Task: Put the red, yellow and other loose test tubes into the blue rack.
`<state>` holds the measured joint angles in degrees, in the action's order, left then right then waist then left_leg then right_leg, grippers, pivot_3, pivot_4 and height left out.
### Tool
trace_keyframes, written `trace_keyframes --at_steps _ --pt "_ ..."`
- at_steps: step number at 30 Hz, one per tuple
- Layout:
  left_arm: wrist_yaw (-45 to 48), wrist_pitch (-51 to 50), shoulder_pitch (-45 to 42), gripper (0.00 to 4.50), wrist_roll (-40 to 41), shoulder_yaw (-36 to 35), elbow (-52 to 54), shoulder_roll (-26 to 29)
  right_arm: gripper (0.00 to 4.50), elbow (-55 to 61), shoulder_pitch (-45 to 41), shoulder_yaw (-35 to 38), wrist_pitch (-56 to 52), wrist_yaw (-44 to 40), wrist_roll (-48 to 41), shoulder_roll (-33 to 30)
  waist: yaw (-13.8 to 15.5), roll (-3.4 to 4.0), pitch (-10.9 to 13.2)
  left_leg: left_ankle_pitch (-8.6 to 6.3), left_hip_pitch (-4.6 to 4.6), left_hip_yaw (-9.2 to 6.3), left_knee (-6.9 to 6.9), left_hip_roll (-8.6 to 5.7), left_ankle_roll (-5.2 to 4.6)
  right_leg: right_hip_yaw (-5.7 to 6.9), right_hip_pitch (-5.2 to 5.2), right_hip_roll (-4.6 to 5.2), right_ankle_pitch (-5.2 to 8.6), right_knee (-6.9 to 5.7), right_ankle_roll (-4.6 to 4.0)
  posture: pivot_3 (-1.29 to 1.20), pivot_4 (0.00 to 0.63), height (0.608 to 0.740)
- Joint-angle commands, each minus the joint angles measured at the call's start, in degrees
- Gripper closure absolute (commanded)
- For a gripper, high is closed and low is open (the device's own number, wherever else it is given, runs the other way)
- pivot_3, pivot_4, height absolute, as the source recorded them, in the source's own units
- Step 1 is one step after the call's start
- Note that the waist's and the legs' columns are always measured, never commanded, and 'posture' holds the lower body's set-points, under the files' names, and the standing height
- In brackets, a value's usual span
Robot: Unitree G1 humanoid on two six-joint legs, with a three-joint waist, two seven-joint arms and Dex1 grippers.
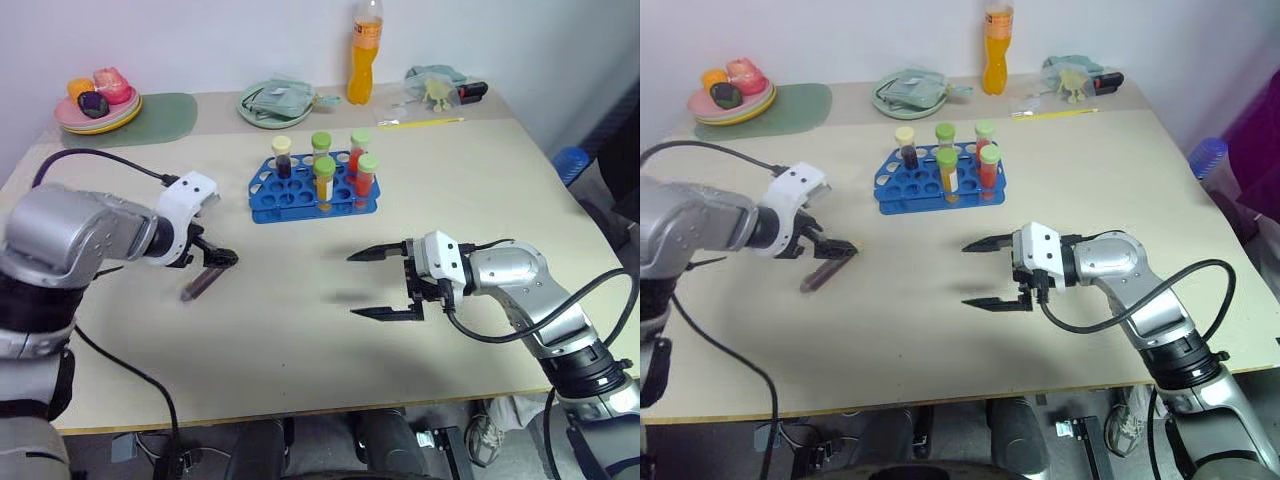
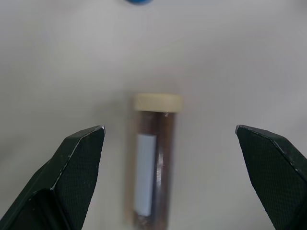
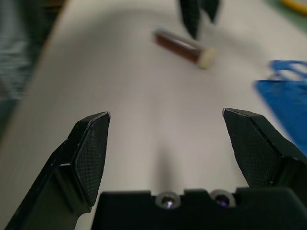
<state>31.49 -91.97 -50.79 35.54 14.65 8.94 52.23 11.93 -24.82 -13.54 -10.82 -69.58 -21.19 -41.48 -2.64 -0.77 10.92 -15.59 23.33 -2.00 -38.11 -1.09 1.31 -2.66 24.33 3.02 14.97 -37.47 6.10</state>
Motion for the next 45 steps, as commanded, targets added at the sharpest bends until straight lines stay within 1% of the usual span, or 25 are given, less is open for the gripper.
trace_keyframes --at_steps 1,5,8,14,20,23,25,28,29,30,32,34,35,36,37,39,41,43,45 --pt "3.2 3.0 -5.0 0.00 -3.7 9.2 -3.7 1.6 0.34 2.2 -2.0 0.4 -0.5 -1.0 -1.0 0.8 0.2 -0.02 0.0 0.00 0.01 0.00 0.00 0.00 0.00 -0.01 0.01 0.00 0.00 0.01 0.00 0.00 0.150 0.729" --pt "7.9 6.0 -9.2 0.00 -6.8 17.5 -9.2 1.8 0.34 2.1 -2.4 1.3 -1.0 2.8 0.3 3.5 0.5 -0.05 0.0 0.03 0.05 0.00 -0.03 -0.02 0.05 -0.02 0.01 0.07 0.00 0.01 0.00 0.00 0.150 0.729" --pt "10.5 6.5 -9.9 0.00 -7.8 20.1 -11.2 1.6 0.34 2.4 -2.5 3.7 -4.8 7.6 -1.2 5.7 0.7 -0.05 0.0 0.03 0.06 0.01 -0.04 -0.03 0.06 -0.01 0.02 0.18 0.00 0.01 0.00 0.00 0.150 0.729" --pt "12.4 5.7 -9.9 0.00 -9.1 20.3 -12.9 0.0 0.34 3.8 -2.1 6.3 -9.0 11.3 -3.2 7.2 1.5 -0.08 0.0 0.04 0.09 0.02 -0.07 -0.03 0.06 -0.01 0.03 0.26 0.00 0.00 0.00 0.00 0.150 0.729" --pt "12.7 6.4 -9.4 0.00 -11.4 21.2 -13.3 -0.9 0.34 3.4 -1.4 6.0 -8.2 11.5 -2.3 7.2 1.8 -0.09 0.0 0.04 0.09 0.04 -0.11 -0.05 0.05 -0.01 0.03 0.26 -0.01 -0.01 0.01 0.00 0.150 0.729" --pt "12.9 6.3 -9.3 0.83 -12.1 21.2 -13.0 -0.9 0.27 3.6 -1.2 5.7 -8.1 11.7 -2.1 7.4 1.8 -0.09 0.0 0.04 0.09 0.04 -0.11 -0.06 0.05 -0.01 0.03 0.26 -0.01 -0.02 0.01 0.00 0.150 0.729" --pt "12.9 5.7 -9.3 1.75 -12.2 21.0 -12.8 -0.9 0.27 3.6 -1.1 5.5 -8.0 11.8 -2.0 7.6 1.8 -0.09 0.0 0.04 0.09 0.04 -0.11 -0.06 0.05 -0.01 0.03 0.26 -0.01 -0.02 0.01 0.00 0.150 0.729" --pt "12.7 4.4 -9.1 3.38 -12.0 20.1 -12.8 -1.3 0.27 3.6 -1.1 5.4 -8.0 11.9 -1.8 7.9 1.8 -0.09 0.0 0.04 0.09 0.04 -0.11 -0.05 0.05 -0.01 0.03 0.25 -0.01 -0.02 0.01 0.00 0.150 0.729" --pt "12.6 4.4 -8.9 3.76 -12.0 20.0 -12.6 -1.2 0.27 3.6 -1.2 5.4 -8.0 12.0 -1.8 8.1 1.8 -0.09 0.0 0.04 0.09 0.04 -0.11 -0.05 0.05 -0.01 0.03 0.25 -0.01 -0.03 0.01 0.00 0.150 0.729" --pt "12.7 4.4 -8.8 3.80 -11.9 19.9 -12.2 -0.9 0.27 3.6 -1.2 5.3 -8.1 12.0 -1.7 8.2 1.8 -0.09 0.0 0.04 0.09 0.04 -0.11 -0.06 0.05 -0.01 0.03 0.25 -0.01 -0.03 0.01 0.00 0.150 0.729" --pt "12.5 4.1 -8.5 3.80 -11.8 18.1 -12.0 -0.2 0.27 3.8 -1.3 5.3 -8.3 12.2 -1.8 8.4 1.8 -0.09 0.0 0.04 0.09 0.04 -0.11 -0.05 0.05 -0.01 0.03 0.25 -0.01 -0.04 0.01 0.00 0.150 0.729" --pt "11.3 6.1 -7.5 3.80 -12.3 13.7 -11.1 1.0 0.27 4.2 -1.0 5.7 -8.7 12.6 -2.1 8.6 1.7 -0.09 0.0 0.04 0.09 0.04 -0.11 -0.05 0.05 -0.01 0.03 0.25 -0.01 -0.05 0.01 0.00 0.150 0.729" --pt "9.4 10.3 -5.9 3.80 -13.1 9.4 -9.5 1.0 0.27 4.5 -0.7 6.1 -9.0 13.1 -2.3 8.7 1.6 -0.09 0.0 0.04 0.09 0.04 -0.11 -0.04 0.05 -0.01 0.05 0.25 -0.01 -0.06 0.01 0.00 0.150 0.729" --pt "7.6 16.2 -3.9 3.80 -13.6 3.9 -7.2 0.8 0.27 4.8 -0.3 6.6 -9.4 13.8 -2.7 8.9 1.6 -0.09 0.0 0.04 0.10 0.04 -0.11 -0.02 0.05 -0.01 0.07 0.25 -0.01 -0.07 0.01 0.00 0.150 0.729" --pt "6.2 19.7 -2.3 3.80 -13.4 -1.4 -4.9 0.3 0.27 5.0 0.1 7.2 -9.9 14.7 -3.0 9.2 1.7 -0.11 0.1 0.04 0.10 0.03 -0.10 -0.01 0.05 -0.01 0.10 0.28 -0.01 -0.10 0.01 0.00 0.150 0.729" --pt "1.4 25.8 0.2 3.80 -12.1 -13.2 -0.5 -4.4 0.27 5.0 1.4 8.7 -11.2 17.8 -3.8 10.7 2.0 -0.16 0.1 0.05 0.15 0.01 -0.12 0.02 0.07 0.00 0.14 0.33 -0.01 -0.11 0.01 0.00 0.150 0.729" --pt "-2.8 27.9 2.1 3.80 -10.7 -20.9 3.4 -9.9 0.27 4.3 2.8 9.4 -11.3 20.7 -3.2 12.3 2.4 -0.24 0.1 0.06 0.21 -0.02 -0.18 -0.04 0.08 0.07 0.13 0.47 -0.01 -0.11 0.01 0.00 0.150 0.729" --pt "-6.2 33.3 5.4 3.80 -11.2 -24.3 8.3 -15.1 0.27 3.1 4.2 9.2 -9.9 23.3 -1.3 13.9 2.3 -0.24 0.0 0.04 0.18 0.00 -0.21 -0.14 0.07 0.06 0.08 0.55 -0.02 -0.11 0.02 0.00 0.150 0.729" --pt "-13.3 44.4 9.9 3.80 -18.6 -21.0 10.7 -20.1 0.27 1.6 5.0 9.3 -9.0 26.5 0.0 16.2 2.3 -0.23 0.0 0.03 0.12 0.06 -0.18 -0.17 0.05 0.03 0.04 0.58 -0.03 -0.10 0.04 0.00 0.150 0.729"
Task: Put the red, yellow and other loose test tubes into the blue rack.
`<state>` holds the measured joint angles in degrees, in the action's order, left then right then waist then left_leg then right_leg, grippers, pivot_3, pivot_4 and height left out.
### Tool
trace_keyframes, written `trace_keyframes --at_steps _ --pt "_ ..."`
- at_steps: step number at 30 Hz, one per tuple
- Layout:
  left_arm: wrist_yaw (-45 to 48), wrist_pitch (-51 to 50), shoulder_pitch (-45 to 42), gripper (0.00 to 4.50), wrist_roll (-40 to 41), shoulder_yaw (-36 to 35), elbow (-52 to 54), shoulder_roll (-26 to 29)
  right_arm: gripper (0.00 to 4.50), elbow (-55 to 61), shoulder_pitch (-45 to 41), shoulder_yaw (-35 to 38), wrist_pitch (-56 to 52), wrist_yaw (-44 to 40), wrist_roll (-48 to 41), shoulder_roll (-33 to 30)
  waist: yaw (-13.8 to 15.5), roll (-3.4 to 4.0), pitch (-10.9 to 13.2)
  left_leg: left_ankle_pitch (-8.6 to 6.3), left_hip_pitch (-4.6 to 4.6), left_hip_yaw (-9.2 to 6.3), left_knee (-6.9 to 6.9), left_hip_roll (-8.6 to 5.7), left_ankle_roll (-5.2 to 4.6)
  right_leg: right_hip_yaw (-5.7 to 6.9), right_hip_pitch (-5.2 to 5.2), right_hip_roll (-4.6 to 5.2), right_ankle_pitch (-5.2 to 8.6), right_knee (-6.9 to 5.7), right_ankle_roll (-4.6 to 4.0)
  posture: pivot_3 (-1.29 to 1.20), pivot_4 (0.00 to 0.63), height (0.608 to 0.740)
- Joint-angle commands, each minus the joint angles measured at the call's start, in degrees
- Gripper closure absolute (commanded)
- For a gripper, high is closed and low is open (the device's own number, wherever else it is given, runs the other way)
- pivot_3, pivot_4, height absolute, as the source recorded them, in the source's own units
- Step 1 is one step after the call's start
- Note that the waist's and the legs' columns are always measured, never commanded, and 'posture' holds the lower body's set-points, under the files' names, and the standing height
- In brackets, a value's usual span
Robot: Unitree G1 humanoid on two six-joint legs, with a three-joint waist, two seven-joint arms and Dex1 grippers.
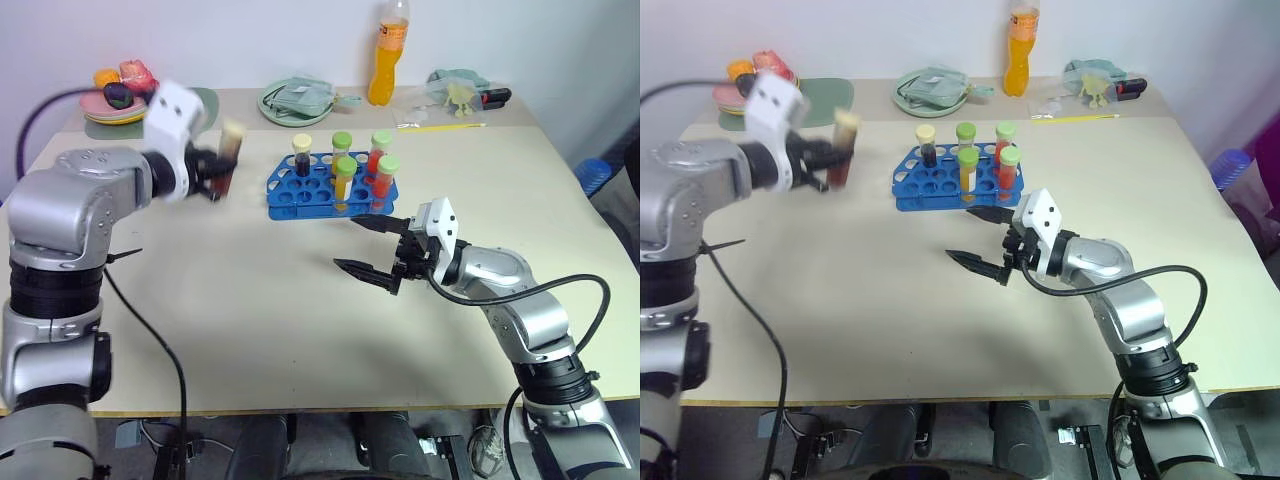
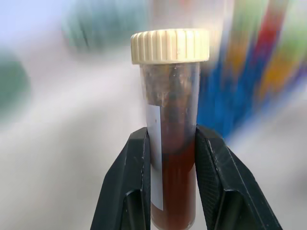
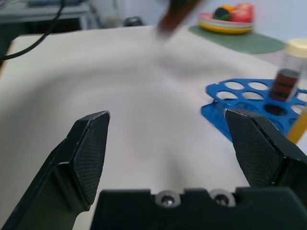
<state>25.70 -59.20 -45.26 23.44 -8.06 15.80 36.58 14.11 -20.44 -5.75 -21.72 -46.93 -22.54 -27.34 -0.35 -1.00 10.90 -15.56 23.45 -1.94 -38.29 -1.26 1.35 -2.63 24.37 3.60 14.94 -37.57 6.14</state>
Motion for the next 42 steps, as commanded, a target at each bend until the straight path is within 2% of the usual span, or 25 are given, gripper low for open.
trace_keyframes --at_steps 1,4,6,8,12,16,26,39,42 --pt "-11.2 16.3 5.8 3.80 -9.5 3.2 2.9 -8.0 0.27 -1.6 0.6 1.7 2.0 5.3 1.7 3.2 0.0 -0.01 0.0 0.00 -0.04 0.02 0.01 0.00 0.01 -0.02 -0.01 0.01 0.00 -0.02 0.01 0.00 0.150 0.729" --pt "-17.9 24.6 7.5 3.80 -14.2 5.7 -1.9 -16.1 0.27 -3.9 0.3 2.1 2.9 7.8 2.8 5.3 0.1 -0.04 0.0 0.05 -0.03 0.01 0.00 -0.01 0.08 -0.02 0.01 -0.04 -0.05 -0.07 0.05 0.00 0.150 0.729" --pt "-22.3 36.6 8.0 3.80 -21.0 12.0 -9.2 -21.1 0.27 -6.2 -1.0 2.3 4.2 9.3 3.9 6.2 0.1 -0.05 0.0 0.06 -0.04 0.00 -0.01 -0.02 0.08 -0.02 0.01 -0.06 -0.06 -0.09 0.05 0.00 0.150 0.729" --pt "-24.5 45.8 8.3 3.80 -24.4 15.4 -15.7 -25.8 0.27 -8.1 -2.2 2.8 5.2 9.8 4.6 6.5 0.3 -0.05 0.0 0.06 -0.05 0.04 -0.01 -0.05 0.07 -0.02 0.01 -0.04 -0.06 -0.09 0.06 0.00 0.150 0.729" --pt "-26.0 58.9 8.6 3.80 -26.4 16.7 -26.1 -31.1 0.27 -10.1 -3.2 3.8 6.5 9.6 4.8 5.6 0.5 -0.05 0.0 0.04 -0.03 0.07 0.01 -0.08 0.03 -0.02 0.03 -0.04 -0.07 -0.03 0.07 0.00 0.150 0.729" --pt "-26.8 66.7 9.1 3.80 -28.6 17.4 -33.0 -32.7 0.27 -9.8 -2.8 4.9 6.8 9.7 4.9 5.0 0.4 -0.04 0.0 0.04 -0.04 0.10 0.06 -0.07 0.02 -0.02 0.05 -0.12 -0.07 -0.03 0.07 0.00 0.150 0.729" --pt "-27.8 71.8 8.0 3.80 -29.7 15.4 -40.7 -33.6 0.27 -8.5 -1.4 5.9 6.6 10.6 5.3 4.7 0.7 -0.04 0.0 0.04 -0.04 0.10 0.04 -0.08 0.02 -0.01 0.04 -0.10 -0.07 -0.05 0.07 0.00 0.150 0.729" --pt "-24.4 73.1 6.8 3.80 -25.2 12.6 -44.2 -37.4 0.27 -9.2 -1.8 5.6 7.7 11.2 5.9 5.3 0.7 -0.04 0.0 0.04 -0.05 0.10 0.02 -0.12 0.02 -0.01 0.04 -0.10 -0.07 -0.06 0.07 0.00 0.150 0.729" --pt "-24.6 72.8 7.0 3.80 -26.3 12.6 -44.7 -37.3 0.27 -9.0 -1.7 5.4 7.8 11.3 5.9 5.5 0.7 -0.04 0.0 0.04 -0.05 0.09 0.03 -0.12 0.02 -0.01 0.04 -0.11 -0.07 -0.06 0.08 0.00 0.150 0.729"
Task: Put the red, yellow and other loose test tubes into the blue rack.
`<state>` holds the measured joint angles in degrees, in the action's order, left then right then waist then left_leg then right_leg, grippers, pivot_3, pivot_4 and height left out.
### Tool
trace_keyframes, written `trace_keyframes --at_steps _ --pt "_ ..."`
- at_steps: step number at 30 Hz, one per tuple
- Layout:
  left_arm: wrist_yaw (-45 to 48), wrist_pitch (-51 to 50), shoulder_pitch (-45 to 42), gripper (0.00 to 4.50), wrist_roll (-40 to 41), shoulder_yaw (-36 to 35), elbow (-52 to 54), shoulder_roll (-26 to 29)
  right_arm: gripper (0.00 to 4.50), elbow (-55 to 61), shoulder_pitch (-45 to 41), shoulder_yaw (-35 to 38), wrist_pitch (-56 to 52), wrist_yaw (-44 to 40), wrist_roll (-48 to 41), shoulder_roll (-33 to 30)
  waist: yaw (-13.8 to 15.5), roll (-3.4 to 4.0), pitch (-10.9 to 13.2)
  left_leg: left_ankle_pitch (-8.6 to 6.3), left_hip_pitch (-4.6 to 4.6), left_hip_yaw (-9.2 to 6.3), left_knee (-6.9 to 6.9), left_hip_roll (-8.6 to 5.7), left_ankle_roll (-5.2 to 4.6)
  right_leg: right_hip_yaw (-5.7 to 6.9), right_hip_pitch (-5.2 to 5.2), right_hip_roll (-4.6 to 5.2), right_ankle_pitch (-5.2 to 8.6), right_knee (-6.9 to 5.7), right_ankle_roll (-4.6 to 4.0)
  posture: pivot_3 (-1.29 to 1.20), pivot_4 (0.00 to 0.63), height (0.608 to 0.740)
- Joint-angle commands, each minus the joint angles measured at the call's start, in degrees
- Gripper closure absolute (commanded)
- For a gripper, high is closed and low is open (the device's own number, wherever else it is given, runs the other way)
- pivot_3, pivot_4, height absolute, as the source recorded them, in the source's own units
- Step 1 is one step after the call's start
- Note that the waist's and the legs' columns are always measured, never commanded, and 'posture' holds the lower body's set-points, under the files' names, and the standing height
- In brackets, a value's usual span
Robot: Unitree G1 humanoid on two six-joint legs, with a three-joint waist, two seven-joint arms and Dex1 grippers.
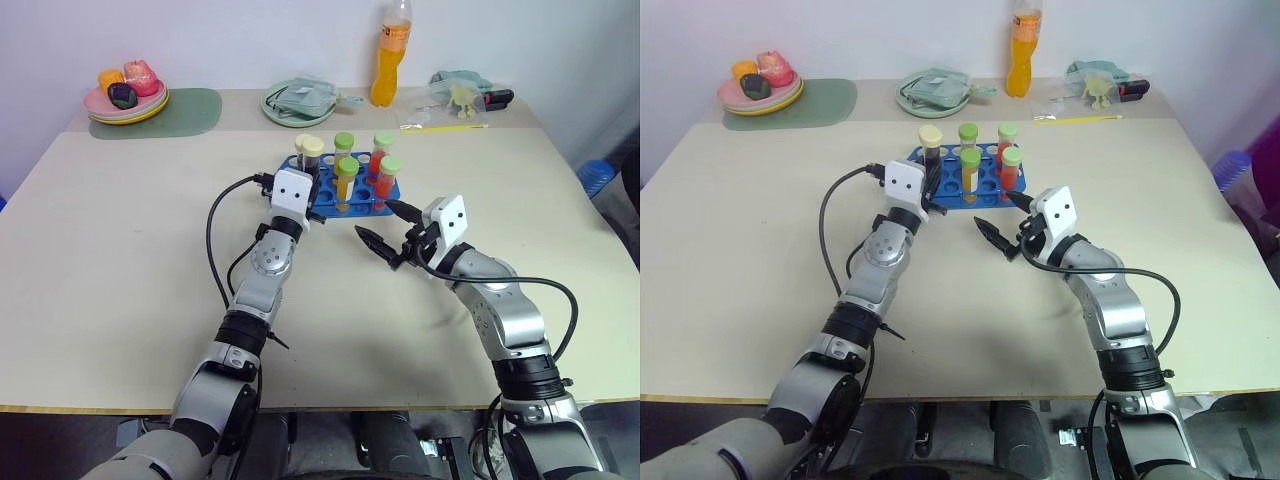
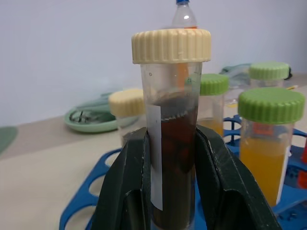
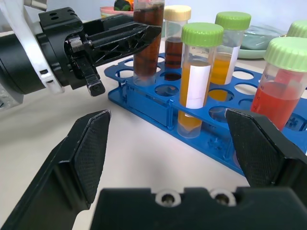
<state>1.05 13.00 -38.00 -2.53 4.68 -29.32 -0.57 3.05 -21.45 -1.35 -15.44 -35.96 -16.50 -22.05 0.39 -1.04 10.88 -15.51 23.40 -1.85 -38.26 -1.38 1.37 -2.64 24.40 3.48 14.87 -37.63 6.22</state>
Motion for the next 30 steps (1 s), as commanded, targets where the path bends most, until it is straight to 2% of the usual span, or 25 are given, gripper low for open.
trace_keyframes --at_steps 1,7,14,17,19,23,26,28,30 --pt "0.0 0.4 -0.2 3.80 -0.2 -0.3 0.3 -0.3 0.27 2.1 -0.6 1.0 1.5 0.3 -0.1 0.2 0.0 0.00 0.0 0.00 0.00 0.00 0.00 0.00 0.00 0.00 0.00 0.00 0.00 0.00 0.00 0.00 0.150 0.729" --pt "0.4 0.6 0.2 3.80 -0.3 -0.4 -0.3 -0.2 0.27 2.5 -0.2 0.7 1.5 0.2 -0.2 0.3 0.0 0.00 0.0 0.00 0.00 0.00 0.00 -0.01 0.00 0.00 0.00 0.00 0.00 0.00 0.00 0.00 0.150 0.729" --pt "-0.5 -0.2 0.8 0.43 0.0 -1.3 2.2 0.0 0.27 2.4 -0.1 1.2 1.2 -1.8 -1.1 -0.9 0.0 0.00 0.0 0.00 0.00 0.00 0.00 -0.01 0.00 0.00 0.00 -0.01 0.00 0.00 0.00 0.00 0.150 0.729" --pt "1.6 -2.6 4.6 0.43 1.1 -2.3 10.3 2.4 0.27 3.1 0.0 1.7 0.3 -6.0 -2.9 -3.5 -0.1 0.00 0.0 0.00 0.00 0.00 0.00 0.01 0.00 0.00 0.00 -0.01 0.00 0.00 0.00 0.00 0.150 0.729" --pt "4.7 -6.2 10.2 0.43 3.6 -3.8 20.5 5.5 0.27 3.6 0.4 2.4 0.3 -10.1 -4.1 -6.9 -0.6 0.01 0.0 0.00 -0.01 0.00 0.02 0.10 0.00 0.00 0.01 -0.01 0.00 0.01 0.00 0.00 0.150 0.729" --pt "14.4 -16.8 24.7 0.43 10.6 -9.9 40.4 17.6 0.27 1.8 1.9 5.0 -0.2 -17.6 -6.1 -15.1 -1.5 0.04 0.0 0.00 -0.04 -0.02 0.07 0.23 0.00 -0.02 0.02 -0.04 0.01 -0.01 -0.01 0.00 0.150 0.729" --pt "19.0 -21.7 32.2 0.43 13.6 -13.5 46.6 24.5 0.27 -2.1 2.0 6.8 0.7 -20.5 -6.2 -18.6 -1.1 0.07 0.0 -0.01 -0.07 -0.01 0.07 0.26 0.00 -0.01 -0.03 -0.02 0.01 0.00 -0.02 0.00 0.150 0.729" --pt "23.6 -22.9 39.9 0.43 16.0 -19.5 48.9 29.8 0.27 -5.0 2.2 8.0 1.7 -21.9 -5.6 -20.4 -1.0 0.06 0.0 -0.01 -0.13 -0.03 0.02 0.22 -0.01 0.03 -0.20 0.03 0.01 0.04 -0.02 0.00 0.150 0.729" --pt "25.5 -24.2 44.3 0.43 17.7 -23.1 50.1 32.5 0.27 -7.6 1.9 8.7 2.6 -23.0 -5.2 -21.4 -1.0 0.08 0.0 -0.05 -0.19 0.01 0.04 0.22 -0.07 0.02 -0.27 0.06 0.02 0.09 -0.03 0.00 0.150 0.729"
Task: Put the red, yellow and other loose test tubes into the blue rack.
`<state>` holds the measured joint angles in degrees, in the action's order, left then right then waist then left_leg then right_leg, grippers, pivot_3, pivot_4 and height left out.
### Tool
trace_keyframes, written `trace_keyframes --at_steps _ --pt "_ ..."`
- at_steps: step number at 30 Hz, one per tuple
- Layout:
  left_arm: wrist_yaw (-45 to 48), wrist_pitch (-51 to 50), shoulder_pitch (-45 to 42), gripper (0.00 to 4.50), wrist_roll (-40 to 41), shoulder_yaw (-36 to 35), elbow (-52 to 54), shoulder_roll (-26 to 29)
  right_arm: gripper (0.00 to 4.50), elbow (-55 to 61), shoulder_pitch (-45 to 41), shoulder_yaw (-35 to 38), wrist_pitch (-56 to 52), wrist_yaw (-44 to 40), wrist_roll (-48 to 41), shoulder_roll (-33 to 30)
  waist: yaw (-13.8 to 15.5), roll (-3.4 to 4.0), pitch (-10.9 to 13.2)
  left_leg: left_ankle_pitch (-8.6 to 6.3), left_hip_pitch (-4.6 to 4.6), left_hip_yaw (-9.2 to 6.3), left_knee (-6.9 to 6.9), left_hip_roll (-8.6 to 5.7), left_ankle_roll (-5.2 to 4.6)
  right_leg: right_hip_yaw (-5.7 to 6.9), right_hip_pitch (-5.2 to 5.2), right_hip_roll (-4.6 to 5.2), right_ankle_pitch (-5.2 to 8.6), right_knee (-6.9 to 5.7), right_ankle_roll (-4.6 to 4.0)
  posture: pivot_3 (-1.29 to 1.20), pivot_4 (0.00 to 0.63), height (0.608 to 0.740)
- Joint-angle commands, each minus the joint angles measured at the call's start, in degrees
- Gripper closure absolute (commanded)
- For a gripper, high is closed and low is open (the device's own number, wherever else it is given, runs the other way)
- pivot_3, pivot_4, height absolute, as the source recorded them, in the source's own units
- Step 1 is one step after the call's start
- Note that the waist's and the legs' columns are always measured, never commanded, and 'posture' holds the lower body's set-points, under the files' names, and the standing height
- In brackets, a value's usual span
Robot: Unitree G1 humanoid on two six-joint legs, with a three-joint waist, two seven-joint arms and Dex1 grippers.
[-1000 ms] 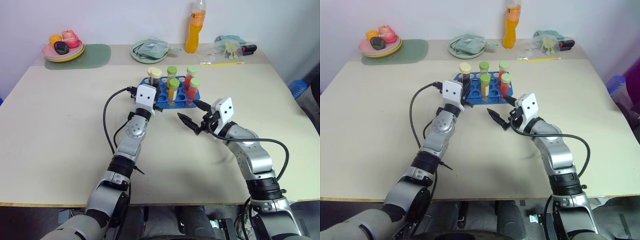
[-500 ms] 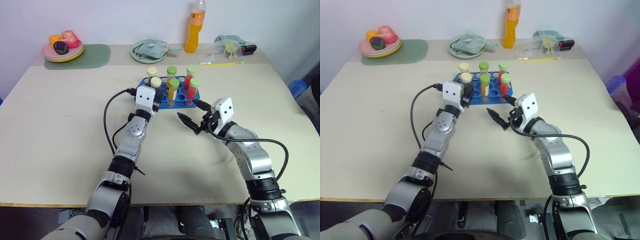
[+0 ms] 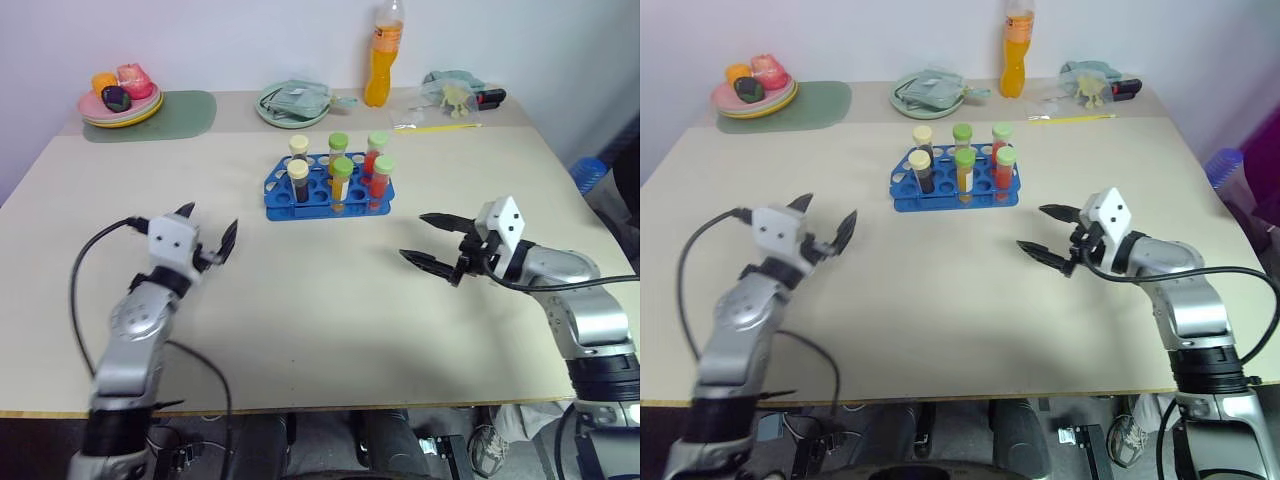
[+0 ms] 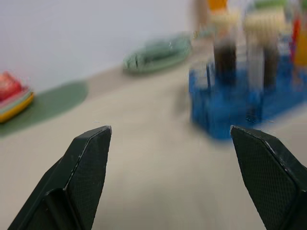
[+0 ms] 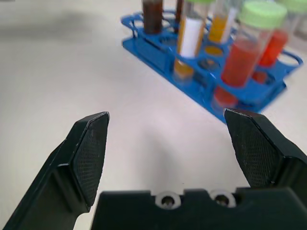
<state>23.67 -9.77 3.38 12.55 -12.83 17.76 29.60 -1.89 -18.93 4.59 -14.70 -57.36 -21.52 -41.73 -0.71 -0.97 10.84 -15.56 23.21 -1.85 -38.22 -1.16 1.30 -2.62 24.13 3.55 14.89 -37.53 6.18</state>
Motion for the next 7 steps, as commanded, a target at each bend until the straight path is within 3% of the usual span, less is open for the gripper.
trace_keyframes --at_steps 1,7 --pt "3.2 -2.0 4.2 0.43 3.2 -6.5 3.4 3.0 0.27 -4.2 -0.9 2.9 2.4 -2.3 -0.1 -2.1 0.2 0.01 0.0 -0.01 0.00 0.00 0.01 0.00 -0.02 0.00 0.00 0.01 0.00 0.02 0.00 0.00 0.150 0.729" --pt "2.9 -2.9 9.0 0.43 4.2 -10.6 4.0 2.5 0.27 -9.2 -2.9 1.8 4.6 -3.5 1.1 -1.4 0.1 0.01 0.0 -0.03 -0.11 -0.03 0.00 0.01 -0.05 0.06 -0.22 0.03 0.00 0.17 0.00 0.00 0.150 0.729"
